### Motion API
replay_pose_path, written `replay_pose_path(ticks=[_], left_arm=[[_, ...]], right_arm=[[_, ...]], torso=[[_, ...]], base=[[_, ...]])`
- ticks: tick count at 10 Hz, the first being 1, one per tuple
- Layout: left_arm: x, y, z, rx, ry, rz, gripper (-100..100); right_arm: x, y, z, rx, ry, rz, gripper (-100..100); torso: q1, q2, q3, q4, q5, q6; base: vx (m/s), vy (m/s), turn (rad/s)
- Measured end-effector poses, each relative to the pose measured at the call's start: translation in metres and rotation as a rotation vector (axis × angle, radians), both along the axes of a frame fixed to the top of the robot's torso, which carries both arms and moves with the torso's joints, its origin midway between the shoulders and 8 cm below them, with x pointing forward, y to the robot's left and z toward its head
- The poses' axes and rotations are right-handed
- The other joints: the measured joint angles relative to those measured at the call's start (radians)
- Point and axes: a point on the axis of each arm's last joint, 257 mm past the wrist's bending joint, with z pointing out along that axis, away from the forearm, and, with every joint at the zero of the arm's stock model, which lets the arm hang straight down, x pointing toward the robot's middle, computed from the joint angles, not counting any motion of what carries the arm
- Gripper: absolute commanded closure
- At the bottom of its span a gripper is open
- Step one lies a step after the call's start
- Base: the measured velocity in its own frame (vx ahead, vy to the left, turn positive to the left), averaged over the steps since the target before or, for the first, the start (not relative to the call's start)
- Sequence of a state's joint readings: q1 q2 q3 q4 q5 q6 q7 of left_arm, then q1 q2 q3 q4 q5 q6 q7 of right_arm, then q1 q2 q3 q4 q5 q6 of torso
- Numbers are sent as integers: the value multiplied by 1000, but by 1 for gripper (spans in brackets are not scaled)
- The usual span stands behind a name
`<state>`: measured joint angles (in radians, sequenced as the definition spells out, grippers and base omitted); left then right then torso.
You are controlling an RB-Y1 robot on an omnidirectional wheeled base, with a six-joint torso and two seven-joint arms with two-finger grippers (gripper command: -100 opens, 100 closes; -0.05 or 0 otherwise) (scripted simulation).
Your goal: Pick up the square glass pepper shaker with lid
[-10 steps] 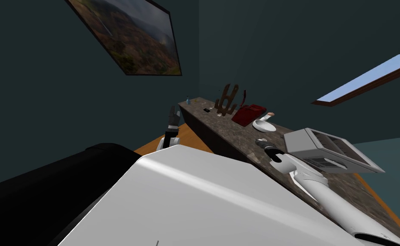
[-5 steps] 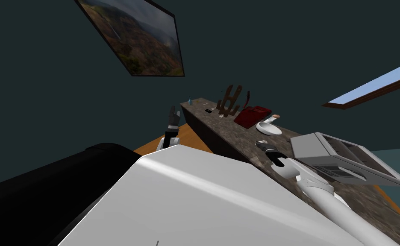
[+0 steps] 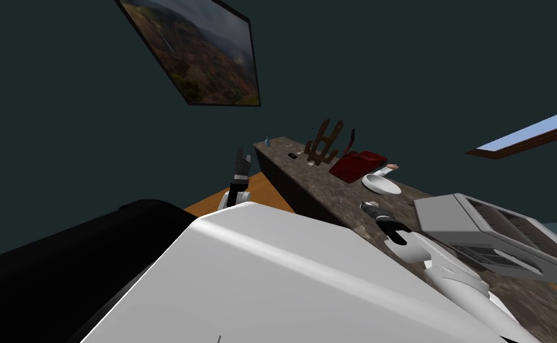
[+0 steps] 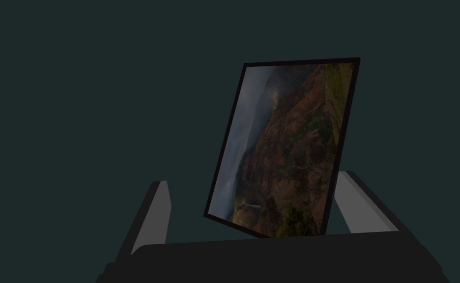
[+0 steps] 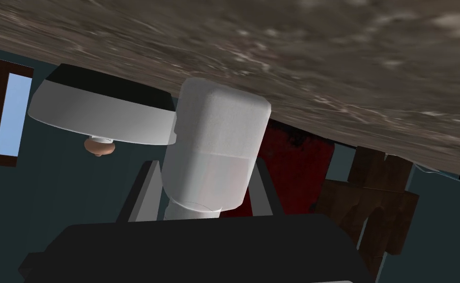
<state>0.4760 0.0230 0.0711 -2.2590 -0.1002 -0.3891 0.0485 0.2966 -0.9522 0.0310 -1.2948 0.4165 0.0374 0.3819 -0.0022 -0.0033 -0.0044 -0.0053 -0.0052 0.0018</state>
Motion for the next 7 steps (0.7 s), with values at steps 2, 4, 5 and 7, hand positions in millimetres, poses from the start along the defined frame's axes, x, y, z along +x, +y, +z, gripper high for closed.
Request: replay_pose_path(ticks=[2,4,5,7], left_arm=[[0,0,0,0,0,0,0],[0,0,0,0,0,0,0],[0,0,0,0,0,0,0],[0,0,0,0,0,0,0]], right_arm=[[-15,-2,1,3,0,-11,100],[-36,-9,0,4,5,-29,100],[-46,-13,0,3,7,-36,100],[-68,-22,0,0,8,-54,100]], torso=[[-1,1,0,0,-1,1],[-1,0,0,-1,-1,0],[-1,0,0,-1,-1,1],[-1,0,0,-1,-1,1]], base=[[26,10,78],[42,16,86],[40,15,103],[40,9,73]])
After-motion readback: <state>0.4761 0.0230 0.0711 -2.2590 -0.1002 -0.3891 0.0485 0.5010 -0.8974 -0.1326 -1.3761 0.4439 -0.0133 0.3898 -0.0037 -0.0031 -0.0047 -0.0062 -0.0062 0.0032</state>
